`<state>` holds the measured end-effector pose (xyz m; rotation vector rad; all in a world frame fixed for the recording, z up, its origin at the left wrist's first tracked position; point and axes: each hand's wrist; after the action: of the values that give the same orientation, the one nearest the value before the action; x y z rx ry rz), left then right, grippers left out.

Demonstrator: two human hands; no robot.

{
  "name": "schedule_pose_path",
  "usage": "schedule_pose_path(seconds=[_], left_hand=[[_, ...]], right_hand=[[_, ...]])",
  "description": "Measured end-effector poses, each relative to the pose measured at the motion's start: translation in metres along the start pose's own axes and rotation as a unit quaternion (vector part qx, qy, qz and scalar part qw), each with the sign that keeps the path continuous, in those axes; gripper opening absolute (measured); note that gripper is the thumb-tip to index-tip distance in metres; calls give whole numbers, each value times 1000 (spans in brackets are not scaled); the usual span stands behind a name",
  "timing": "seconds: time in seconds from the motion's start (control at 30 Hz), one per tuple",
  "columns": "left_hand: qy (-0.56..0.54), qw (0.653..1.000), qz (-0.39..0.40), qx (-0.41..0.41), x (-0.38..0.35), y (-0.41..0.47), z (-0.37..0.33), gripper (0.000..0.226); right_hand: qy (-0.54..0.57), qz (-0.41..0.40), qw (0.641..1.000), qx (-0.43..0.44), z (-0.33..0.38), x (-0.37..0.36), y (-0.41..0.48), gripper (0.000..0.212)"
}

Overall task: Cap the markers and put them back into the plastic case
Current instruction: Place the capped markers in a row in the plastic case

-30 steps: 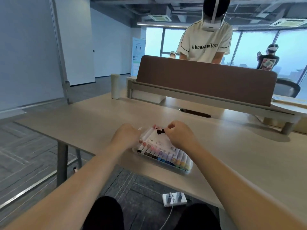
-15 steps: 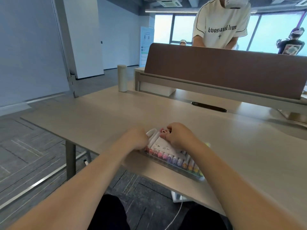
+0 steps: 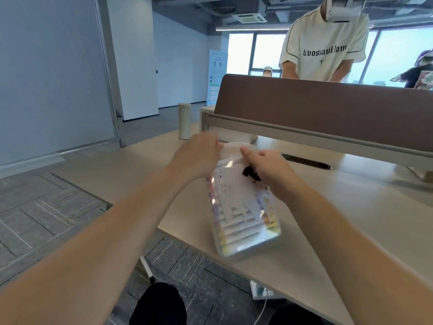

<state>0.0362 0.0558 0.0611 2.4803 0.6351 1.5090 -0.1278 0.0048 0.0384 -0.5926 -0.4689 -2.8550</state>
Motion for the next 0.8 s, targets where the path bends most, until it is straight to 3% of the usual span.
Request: schedule_pose_path(seconds=[0.1, 0.2, 0.3, 0.4, 0.5, 0.67, 0.8], left_hand=[[-54, 996, -69, -10, 16, 2, -9, 18], [-164, 981, -99, 34, 22, 0, -8, 33], [-258, 961, -38, 96, 13, -8, 1, 44], [-371, 918, 30, 137, 0, -12, 10, 46], [-432, 887, 45, 155, -5, -12, 10, 48], [-450, 876, 40, 170, -11, -15, 6, 58], [-442, 879, 37, 175, -7, -15, 2, 71]], right_hand=[[92, -25, 995, 10, 16, 1, 1, 47], [114, -61, 991, 24, 20, -4, -4, 35], [128, -85, 988, 18, 15, -9, -11, 30], [99, -95, 990, 26, 17, -9, -15, 29], [74, -83, 993, 33, 21, -3, -16, 26], [172, -85, 981, 9, 20, -6, -23, 26], [250, -109, 961, -47, 26, -9, -24, 45]])
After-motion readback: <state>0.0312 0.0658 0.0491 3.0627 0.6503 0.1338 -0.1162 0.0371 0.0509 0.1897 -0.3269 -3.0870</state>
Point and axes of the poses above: each hand's wrist, its own y-axis towards the middle knuckle, its own x-axis out of the back of the hand, z = x × y, and after that the axes turned 7 degrees about x, right-handed
